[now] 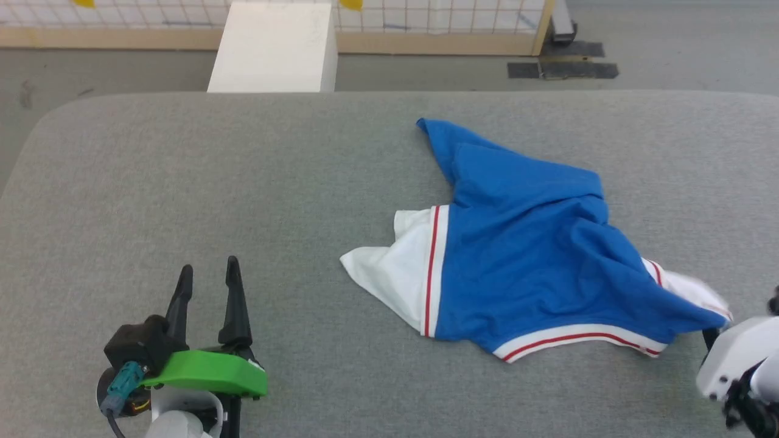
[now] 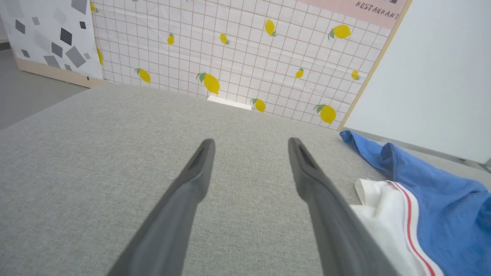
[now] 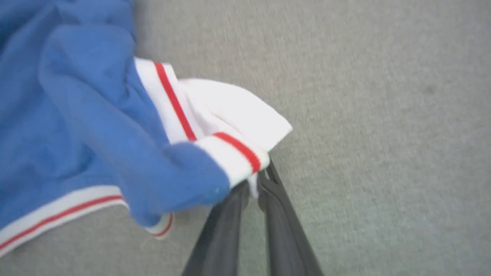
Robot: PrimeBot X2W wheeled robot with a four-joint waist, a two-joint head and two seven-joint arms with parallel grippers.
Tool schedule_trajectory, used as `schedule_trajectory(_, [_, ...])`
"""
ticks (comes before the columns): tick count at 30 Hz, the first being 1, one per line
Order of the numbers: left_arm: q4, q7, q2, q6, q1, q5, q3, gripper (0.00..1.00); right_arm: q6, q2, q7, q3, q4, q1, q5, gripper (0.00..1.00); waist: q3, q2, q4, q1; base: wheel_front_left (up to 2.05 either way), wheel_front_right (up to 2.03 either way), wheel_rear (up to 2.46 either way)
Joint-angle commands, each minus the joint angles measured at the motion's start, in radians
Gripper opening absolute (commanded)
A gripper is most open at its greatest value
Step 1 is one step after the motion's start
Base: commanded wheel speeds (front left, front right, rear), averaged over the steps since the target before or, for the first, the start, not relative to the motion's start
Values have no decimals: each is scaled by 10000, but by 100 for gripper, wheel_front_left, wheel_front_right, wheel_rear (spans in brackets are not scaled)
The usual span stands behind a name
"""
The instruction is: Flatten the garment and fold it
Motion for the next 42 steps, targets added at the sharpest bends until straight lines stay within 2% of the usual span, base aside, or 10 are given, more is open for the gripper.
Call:
schedule_trajectory(1, [73, -45, -38, -58, 123, -85, -17, 100, -15, 239, -462, -243, -488, 2, 5, 100, -187, 0, -178, 0, 0, 0, 0])
schedule_trajectory(8, [301, 1103, -44, -98, -674, -556, -659, 100, -15, 926, -1532, -1373, -2292, 841, 78, 100, -346, 0, -312, 0, 0, 0, 0])
schedule_trajectory(14, [747, 4765, -47, 217, -2341, -839, -2198, 100, -15, 965, -1474, -1170, -2554, 1441, 751, 100, -155, 0, -693, 0, 0, 0, 0])
schedule_trajectory(19, [1792, 7849, 115, 582, -3462, -167, -3288, 100, -15, 967, -1524, -750, -2552, 1399, 972, 100, 127, 0, -1210, 0, 0, 0, 0])
schedule_trajectory(22, [2331, 8622, 281, 649, -3752, 112, -3577, 100, -15, 968, -1601, -625, -2558, 1351, 1080, 100, 328, 0, -1465, 0, 0, 0, 0])
schedule_trajectory(27, [2985, 8782, 370, 588, -3709, 85, -3688, 100, -15, 968, -1724, -628, -2532, 1329, 1145, 100, 511, 0, -1681, 0, 0, 0, 0])
schedule_trajectory(28, [3079, 8704, 376, 563, -3674, 71, -3703, 25, -15, 968, -1735, -650, -2536, 1344, 1103, 100, 535, 0, -1691, 0, 0, 0, 0])
schedule_trajectory(29, [3130, 8604, 366, 523, -3646, 17, -3694, 2, -15, 968, -1745, -660, -2542, 1349, 1096, 100, 557, 0, -1691, 0, 0, 0, 0])
schedule_trajectory(35, [3028, 7601, 252, 458, -3376, -572, -3309, 0, -15, 969, -1685, -611, -2655, 1395, 990, 100, 565, 0, -1581, 0, 0, 0, 0])
schedule_trajectory(42, [1245, 6123, 196, 908, -2148, -1354, -2355, 0, -15, 969, -747, -506, -3217, 905, 336, 100, 704, 0, -1364, 0, 0, 0, 0])
